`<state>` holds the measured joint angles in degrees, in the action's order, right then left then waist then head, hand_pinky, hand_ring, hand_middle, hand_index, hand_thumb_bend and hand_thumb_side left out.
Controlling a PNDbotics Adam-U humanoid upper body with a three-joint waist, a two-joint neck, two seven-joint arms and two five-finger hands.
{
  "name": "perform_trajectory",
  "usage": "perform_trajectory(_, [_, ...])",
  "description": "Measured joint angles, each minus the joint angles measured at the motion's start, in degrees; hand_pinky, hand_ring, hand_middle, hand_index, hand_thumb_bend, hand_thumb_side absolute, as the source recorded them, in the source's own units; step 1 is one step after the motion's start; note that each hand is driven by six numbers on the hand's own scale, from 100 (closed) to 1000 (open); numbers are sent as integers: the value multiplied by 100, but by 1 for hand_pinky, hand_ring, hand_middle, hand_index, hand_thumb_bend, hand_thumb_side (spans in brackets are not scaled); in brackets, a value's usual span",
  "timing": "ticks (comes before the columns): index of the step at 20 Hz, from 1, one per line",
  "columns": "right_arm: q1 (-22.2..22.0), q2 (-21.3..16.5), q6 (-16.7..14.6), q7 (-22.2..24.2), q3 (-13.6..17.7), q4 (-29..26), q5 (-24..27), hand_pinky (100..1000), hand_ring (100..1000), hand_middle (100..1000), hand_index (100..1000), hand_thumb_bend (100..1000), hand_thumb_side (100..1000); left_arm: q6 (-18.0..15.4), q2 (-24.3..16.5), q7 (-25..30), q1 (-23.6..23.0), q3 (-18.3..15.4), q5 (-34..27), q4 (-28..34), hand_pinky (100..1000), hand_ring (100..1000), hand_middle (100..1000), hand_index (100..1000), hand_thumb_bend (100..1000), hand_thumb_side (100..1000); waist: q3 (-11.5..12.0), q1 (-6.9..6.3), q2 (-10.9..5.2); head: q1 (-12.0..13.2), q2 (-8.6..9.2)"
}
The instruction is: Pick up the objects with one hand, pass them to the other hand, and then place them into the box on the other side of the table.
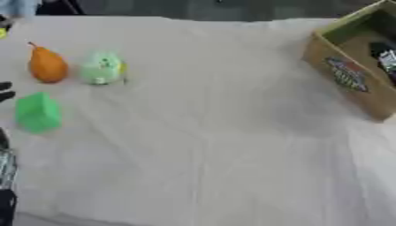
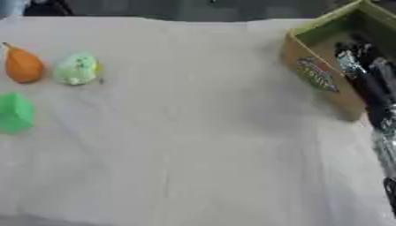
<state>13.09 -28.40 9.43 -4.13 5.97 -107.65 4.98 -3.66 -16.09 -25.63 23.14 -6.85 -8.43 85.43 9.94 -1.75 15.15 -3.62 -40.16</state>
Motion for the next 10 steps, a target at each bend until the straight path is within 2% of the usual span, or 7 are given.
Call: perform_trajectory(10, [-8,-1,-9,-16,33,0,0,1000,934,852,1000,100,711,53,-28,128,168,54,2,2,606,582,660,779,398,637,-55,-1,0,-50,-1])
